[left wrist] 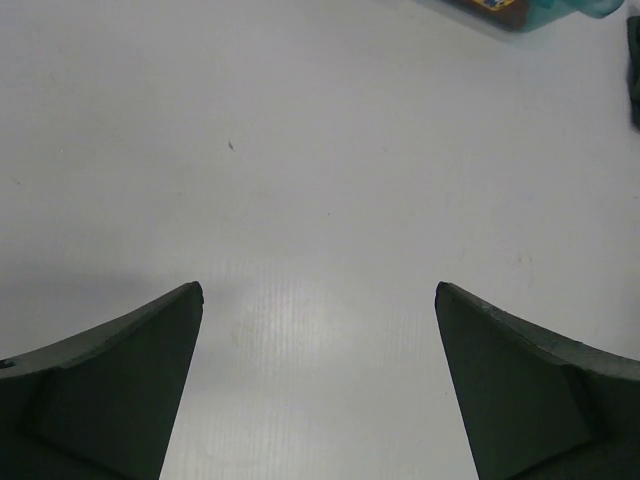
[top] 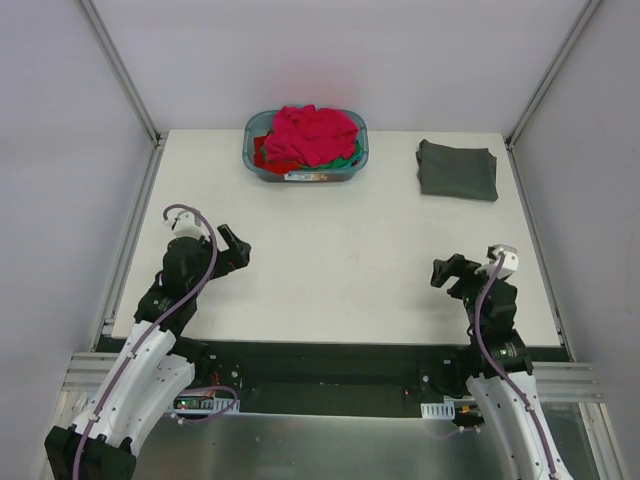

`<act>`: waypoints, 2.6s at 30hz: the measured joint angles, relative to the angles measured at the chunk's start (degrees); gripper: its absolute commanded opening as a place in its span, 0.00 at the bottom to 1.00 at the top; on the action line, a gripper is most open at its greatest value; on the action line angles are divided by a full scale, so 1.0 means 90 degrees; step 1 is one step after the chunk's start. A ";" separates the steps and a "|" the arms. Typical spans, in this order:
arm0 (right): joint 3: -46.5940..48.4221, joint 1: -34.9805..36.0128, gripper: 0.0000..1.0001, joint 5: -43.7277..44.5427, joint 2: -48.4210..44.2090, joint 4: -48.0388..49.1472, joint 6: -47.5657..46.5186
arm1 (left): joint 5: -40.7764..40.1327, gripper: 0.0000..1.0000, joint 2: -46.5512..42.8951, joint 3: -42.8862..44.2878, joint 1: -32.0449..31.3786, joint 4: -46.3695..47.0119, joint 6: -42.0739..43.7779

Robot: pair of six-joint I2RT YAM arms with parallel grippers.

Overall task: Fold and stack the t-shirts
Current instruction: Grab crumpled tshirt from bin with the left arm

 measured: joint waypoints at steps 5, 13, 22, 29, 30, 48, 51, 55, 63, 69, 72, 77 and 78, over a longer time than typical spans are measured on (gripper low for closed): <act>0.0000 0.0000 0.96 0.0005 -0.0318 -0.0044 0.0068 | 0.0039 0.99 0.0408 0.0053 0.0000 -0.0189 -0.0024; 0.0000 0.0000 0.96 0.0000 -0.0333 -0.0058 0.0095 | 0.0350 0.99 0.1146 0.0520 0.0000 -0.0248 -0.0078; 0.0000 0.0000 0.96 -0.0087 0.0240 -0.0066 0.0092 | 0.1003 0.99 0.4000 0.3113 0.0000 0.0114 -0.0049; 0.0000 0.0000 0.96 -0.0109 0.0284 -0.0063 0.0090 | 0.1399 0.98 0.6832 0.6118 0.0002 0.0282 0.0364; 0.0000 0.0000 0.96 -0.0109 0.0287 -0.0063 0.0090 | 0.1445 0.98 0.7172 0.6482 0.0002 0.0248 0.0486; 0.0000 0.0000 0.96 -0.0168 0.0527 -0.0056 0.0083 | 0.1073 0.47 1.1079 1.0778 0.0002 -0.1168 0.1671; 0.0000 0.0000 0.96 -0.0168 0.0529 -0.0053 0.0083 | 0.0998 0.14 1.1128 1.0780 0.0002 -0.1273 0.1676; 0.0000 0.0000 0.96 -0.0168 0.0529 -0.0053 0.0083 | 0.0952 0.00 1.1128 1.0848 0.0000 -0.1285 0.1785; 0.0000 0.0000 0.96 -0.0168 0.0529 -0.0053 0.0080 | 0.1056 0.00 1.0698 1.0863 -0.0036 -0.1365 0.1904; 0.0000 0.0000 0.96 -0.0175 0.0461 -0.0056 0.0080 | 0.1341 0.00 0.9148 1.0601 -0.0333 -0.1557 0.2084; 0.0000 0.0000 0.96 -0.0187 0.0306 -0.0053 0.0080 | 0.1350 0.00 0.8143 1.0537 -0.0826 -0.1540 0.2317; 0.0000 0.0000 0.96 -0.0192 0.0073 -0.0056 0.0080 | 0.1511 0.00 0.6747 1.0537 -0.1848 -0.1535 0.2642; 0.0000 0.0000 0.96 -0.0189 0.0034 -0.0053 0.0080 | 0.1530 0.00 0.6511 1.0537 -0.2038 -0.1535 0.2696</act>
